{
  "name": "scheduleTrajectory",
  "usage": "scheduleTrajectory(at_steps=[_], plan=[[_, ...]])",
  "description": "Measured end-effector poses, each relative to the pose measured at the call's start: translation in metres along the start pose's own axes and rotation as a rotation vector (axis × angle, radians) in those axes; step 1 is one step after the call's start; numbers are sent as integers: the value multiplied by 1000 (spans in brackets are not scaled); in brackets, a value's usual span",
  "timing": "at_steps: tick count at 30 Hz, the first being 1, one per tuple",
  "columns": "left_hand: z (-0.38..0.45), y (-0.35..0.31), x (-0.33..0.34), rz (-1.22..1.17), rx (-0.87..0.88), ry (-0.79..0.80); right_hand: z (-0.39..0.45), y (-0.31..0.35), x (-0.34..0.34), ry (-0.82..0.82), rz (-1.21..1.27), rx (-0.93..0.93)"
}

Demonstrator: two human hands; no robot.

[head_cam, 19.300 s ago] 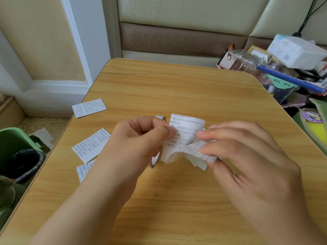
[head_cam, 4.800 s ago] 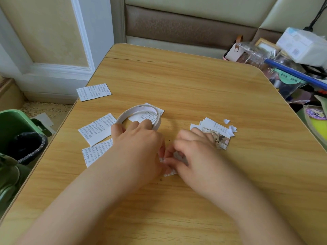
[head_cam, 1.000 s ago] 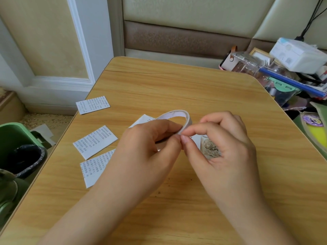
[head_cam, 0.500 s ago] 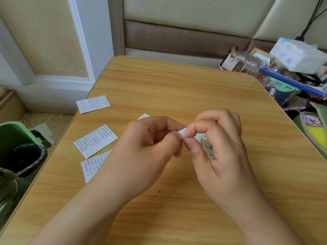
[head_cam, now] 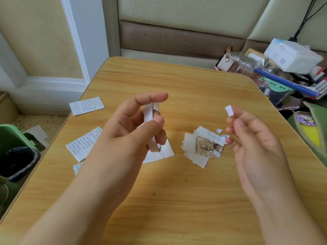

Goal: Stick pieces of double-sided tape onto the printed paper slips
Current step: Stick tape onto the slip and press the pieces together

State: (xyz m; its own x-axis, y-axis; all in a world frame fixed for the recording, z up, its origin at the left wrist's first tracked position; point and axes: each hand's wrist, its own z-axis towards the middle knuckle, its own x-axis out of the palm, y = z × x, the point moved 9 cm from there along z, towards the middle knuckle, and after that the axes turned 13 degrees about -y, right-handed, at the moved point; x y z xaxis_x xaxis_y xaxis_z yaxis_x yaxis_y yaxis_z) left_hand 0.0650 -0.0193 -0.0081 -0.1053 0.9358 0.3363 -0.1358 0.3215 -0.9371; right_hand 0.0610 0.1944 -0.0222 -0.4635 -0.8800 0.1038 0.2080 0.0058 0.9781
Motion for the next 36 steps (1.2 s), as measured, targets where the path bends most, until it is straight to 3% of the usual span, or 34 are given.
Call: scheduleTrajectory(at_steps=[4,11,16,23,36], plan=[[-4,4,10,-98,-61,67,-7,3,10,79,-80,-5],[-7,15,14,48,-98,17,-34,6,43,315,458,336],[-9,15,18,26,-140,18,-49,5,59,472,533,397],[-11,15,24,-107,-222,86,-49,6,56,503,322,222],[-16,18,37,-148,-303,269,-42,32,39,319,-190,-275]])
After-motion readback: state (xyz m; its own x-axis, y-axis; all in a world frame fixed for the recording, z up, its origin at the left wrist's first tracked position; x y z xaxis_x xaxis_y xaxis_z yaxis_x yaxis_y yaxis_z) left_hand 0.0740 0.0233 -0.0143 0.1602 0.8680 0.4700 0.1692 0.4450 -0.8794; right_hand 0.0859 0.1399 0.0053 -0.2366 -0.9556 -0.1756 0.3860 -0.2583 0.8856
